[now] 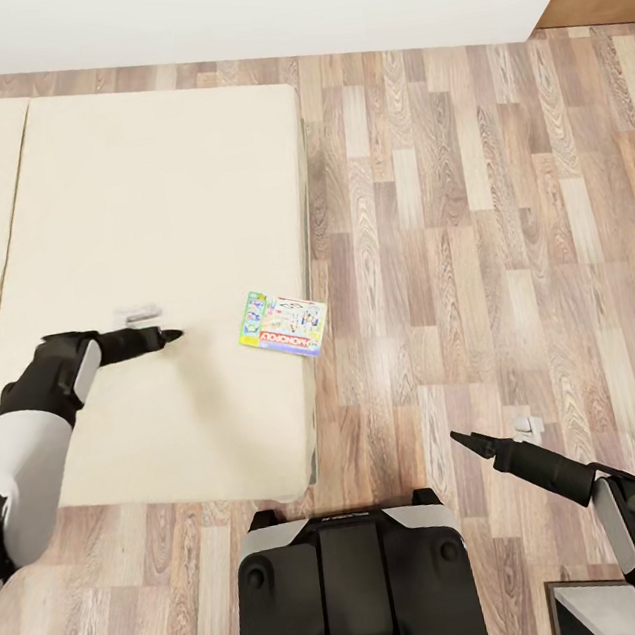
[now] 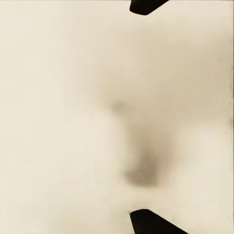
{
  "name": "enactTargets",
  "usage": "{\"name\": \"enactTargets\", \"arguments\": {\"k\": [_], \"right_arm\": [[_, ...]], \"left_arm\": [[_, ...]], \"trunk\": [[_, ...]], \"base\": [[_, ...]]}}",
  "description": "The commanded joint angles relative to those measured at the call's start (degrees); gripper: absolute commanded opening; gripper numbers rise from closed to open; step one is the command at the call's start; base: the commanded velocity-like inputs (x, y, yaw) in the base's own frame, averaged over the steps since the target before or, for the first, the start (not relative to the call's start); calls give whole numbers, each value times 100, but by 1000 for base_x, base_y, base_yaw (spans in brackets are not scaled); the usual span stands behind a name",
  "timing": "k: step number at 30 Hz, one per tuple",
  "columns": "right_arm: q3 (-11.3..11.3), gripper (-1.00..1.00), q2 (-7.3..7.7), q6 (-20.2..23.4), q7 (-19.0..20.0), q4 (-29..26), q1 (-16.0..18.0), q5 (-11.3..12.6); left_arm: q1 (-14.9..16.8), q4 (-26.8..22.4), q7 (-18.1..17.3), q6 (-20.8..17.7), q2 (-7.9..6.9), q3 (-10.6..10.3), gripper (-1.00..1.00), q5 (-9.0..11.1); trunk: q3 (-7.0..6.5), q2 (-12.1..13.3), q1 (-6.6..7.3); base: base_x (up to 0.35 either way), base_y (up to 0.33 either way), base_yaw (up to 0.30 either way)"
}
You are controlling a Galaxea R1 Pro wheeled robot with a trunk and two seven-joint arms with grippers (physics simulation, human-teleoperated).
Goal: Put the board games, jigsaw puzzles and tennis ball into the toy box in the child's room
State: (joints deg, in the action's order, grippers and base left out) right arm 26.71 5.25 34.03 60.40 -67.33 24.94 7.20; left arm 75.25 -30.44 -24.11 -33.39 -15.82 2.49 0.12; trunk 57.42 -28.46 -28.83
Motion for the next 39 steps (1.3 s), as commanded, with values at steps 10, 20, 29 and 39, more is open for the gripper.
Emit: {"name": "enactTargets", "arguments": {"k": [10, 20, 29, 39], "right_arm": [[25, 100, -5, 35, 8, -5, 2, 27], [35, 100, -6, 41, 16, -54, 2, 34], [29, 100, -12, 37, -3, -61, 2, 29], [27, 100, -12, 34, 2, -62, 2, 27]], "left_arm": [[-28, -6, -2173, -1111, -1122, 43, 100, 17], [-397, 3, -5210, -1713, -2207, 16, 100, -44], [-1588, 23, -6589, -1648, -2533, 43, 100, -5], [-2003, 528, -6589, -1363, -2576, 49, 100, 129]], "trunk": [[-11, -7, -3], [-95, -7, -3], [-178, -7, -3], [-396, 274, 151]], "base": [[0, 0, 0], [-10, 0, 0], [-47, 0, 0], [-2, 0, 0]]}}
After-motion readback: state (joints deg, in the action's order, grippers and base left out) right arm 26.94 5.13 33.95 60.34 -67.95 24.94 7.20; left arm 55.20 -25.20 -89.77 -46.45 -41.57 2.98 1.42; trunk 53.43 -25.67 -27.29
